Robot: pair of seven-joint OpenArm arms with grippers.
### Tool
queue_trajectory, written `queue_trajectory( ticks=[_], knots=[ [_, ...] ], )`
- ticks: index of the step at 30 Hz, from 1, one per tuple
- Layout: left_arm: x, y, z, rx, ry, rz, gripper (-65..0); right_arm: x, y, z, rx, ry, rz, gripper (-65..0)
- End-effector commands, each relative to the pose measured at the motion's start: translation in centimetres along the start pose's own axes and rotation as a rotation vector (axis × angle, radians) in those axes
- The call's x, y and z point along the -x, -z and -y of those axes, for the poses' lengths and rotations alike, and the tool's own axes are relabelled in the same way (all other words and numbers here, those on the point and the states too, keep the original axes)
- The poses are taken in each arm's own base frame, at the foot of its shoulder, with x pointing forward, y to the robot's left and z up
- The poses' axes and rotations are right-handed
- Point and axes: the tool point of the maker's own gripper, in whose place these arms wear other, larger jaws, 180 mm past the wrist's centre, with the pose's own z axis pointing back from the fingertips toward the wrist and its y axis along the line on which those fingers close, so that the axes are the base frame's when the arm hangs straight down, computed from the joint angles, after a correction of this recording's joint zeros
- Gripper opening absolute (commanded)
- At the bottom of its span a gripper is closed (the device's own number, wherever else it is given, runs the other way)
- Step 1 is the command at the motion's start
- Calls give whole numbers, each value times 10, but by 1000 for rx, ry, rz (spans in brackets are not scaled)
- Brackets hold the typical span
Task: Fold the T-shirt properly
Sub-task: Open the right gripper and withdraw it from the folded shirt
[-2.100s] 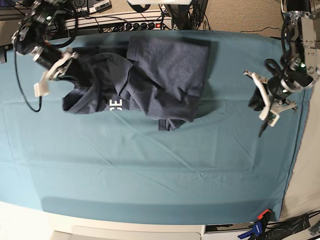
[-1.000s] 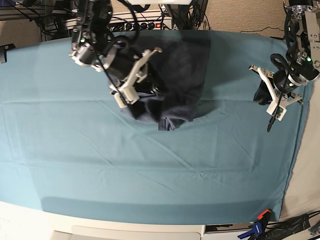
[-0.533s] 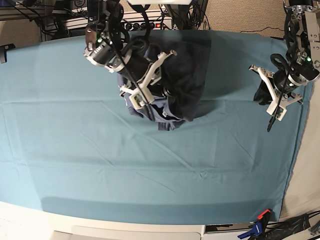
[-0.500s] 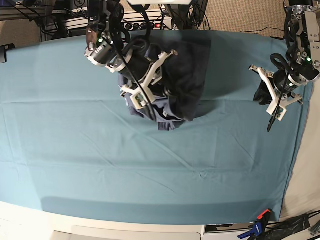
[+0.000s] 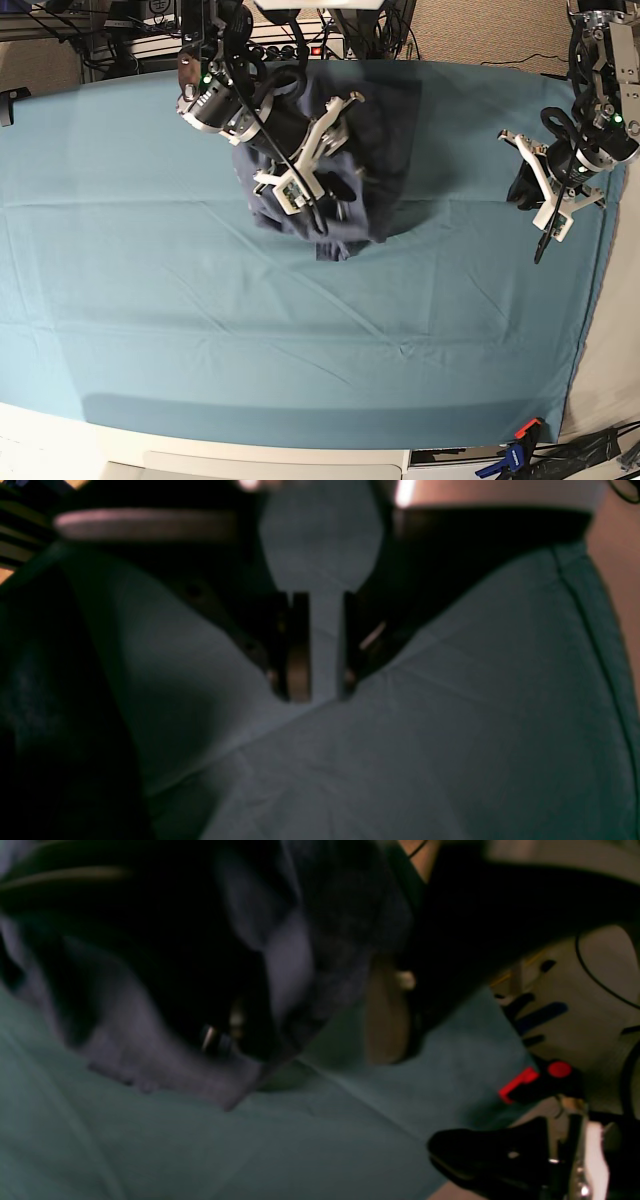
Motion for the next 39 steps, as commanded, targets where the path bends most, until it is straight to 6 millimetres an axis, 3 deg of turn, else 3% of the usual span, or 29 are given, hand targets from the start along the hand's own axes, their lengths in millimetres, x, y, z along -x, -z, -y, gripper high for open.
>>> queue_trajectory(
  ticks=[1,6,12,19,22,30,32,39],
  knots=[
    [-13,-5,-4,-7,16,42,-531,-20,-1,-9,-37,5,80,-314],
    [-13,-5,-4,-7,16,42,-531,-37,-4,-45,-209,1,165,-314],
    [-14,-5,-2,2,10,48,-531,-51,-17,-42,-154,-94,165,-315],
    [-17,-5,9,61,-28,68,-531,-48,-40,15,162,-164,68,-316],
    [-20,-8,28,160,-21,99,-531,-50,-59,42,291,-174,56,-374],
    [-19,-11,55,259,-84,123,-556,1,-126,113,586,-74,-115,-381],
    [-30,-17,71,328,-77,177,-648,10,-144,125,648,-58,-144,-381],
    [-83,-55,120,413,7,382,-650,16,-197,161,859,-4,-153,-381]
  ],
)
